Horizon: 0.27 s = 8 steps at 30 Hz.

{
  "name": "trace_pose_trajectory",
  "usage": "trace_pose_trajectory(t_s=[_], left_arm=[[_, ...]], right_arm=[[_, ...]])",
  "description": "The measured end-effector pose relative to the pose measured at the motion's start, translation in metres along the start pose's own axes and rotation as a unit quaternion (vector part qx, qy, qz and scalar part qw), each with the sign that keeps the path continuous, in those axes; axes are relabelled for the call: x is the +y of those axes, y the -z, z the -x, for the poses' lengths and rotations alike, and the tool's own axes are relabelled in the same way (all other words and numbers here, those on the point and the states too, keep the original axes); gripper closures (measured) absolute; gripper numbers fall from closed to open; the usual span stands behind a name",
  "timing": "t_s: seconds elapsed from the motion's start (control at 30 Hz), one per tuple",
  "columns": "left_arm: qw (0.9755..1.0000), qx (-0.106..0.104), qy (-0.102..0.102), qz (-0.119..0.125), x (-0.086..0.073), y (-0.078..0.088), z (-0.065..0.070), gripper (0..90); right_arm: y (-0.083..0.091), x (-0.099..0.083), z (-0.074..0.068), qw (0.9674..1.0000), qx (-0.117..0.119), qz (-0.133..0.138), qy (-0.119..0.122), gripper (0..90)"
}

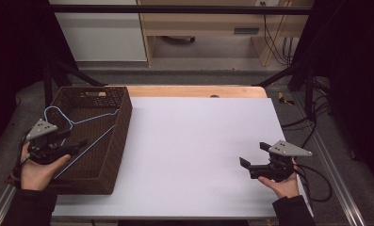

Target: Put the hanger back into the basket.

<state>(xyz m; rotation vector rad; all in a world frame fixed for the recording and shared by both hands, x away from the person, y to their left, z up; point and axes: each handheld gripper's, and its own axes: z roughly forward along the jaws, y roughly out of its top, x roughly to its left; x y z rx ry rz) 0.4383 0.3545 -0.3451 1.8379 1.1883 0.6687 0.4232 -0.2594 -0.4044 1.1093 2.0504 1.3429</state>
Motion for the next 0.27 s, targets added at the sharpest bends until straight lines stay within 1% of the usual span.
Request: trace_pose_trajectory(t_s=[0.03, 0.07, 0.1, 0.17, 0.2, 0.23, 0.27], left_arm=[[0.9997, -0.019, 0.001, 0.017, -0.002, 0.001, 0.008, 21.7], [0.9993, -0.028, 0.0, 0.025, -0.002, 0.002, 0.012, 17.9], [0.9984, -0.042, -0.002, 0.037, -0.004, 0.002, 0.02, 15.8], [0.9973, -0.054, -0.006, 0.05, -0.006, 0.003, 0.03, 9.7], [0.9968, -0.059, -0.007, 0.053, -0.007, 0.003, 0.034, 9.7], [0.9964, -0.066, -0.012, 0.052, -0.008, 0.003, 0.039, 9.0], [0.9961, -0.068, -0.014, 0.055, -0.009, 0.002, 0.043, 7.8]], right_arm=[[0.0, 0.0, 0.0, 1.0, 0.0, 0.001, 0.0, 4.5], [0.0, 0.0, 0.0, 1.0, 0.001, 0.002, -0.003, 4.4], [0.0, 0.0, 0.0, 1.0, 0.0, 0.003, -0.003, 4.4], [0.001, 0.0, 0.0, 1.0, 0.001, 0.005, -0.001, 4.3], [0.001, 0.0, 0.0, 1.0, 0.001, 0.005, -0.001, 4.3], [0.001, 0.0, 0.0, 1.0, 0.001, 0.006, -0.001, 4.3], [0.002, 0.0, 0.0, 1.0, 0.001, 0.007, -0.001, 4.3]])
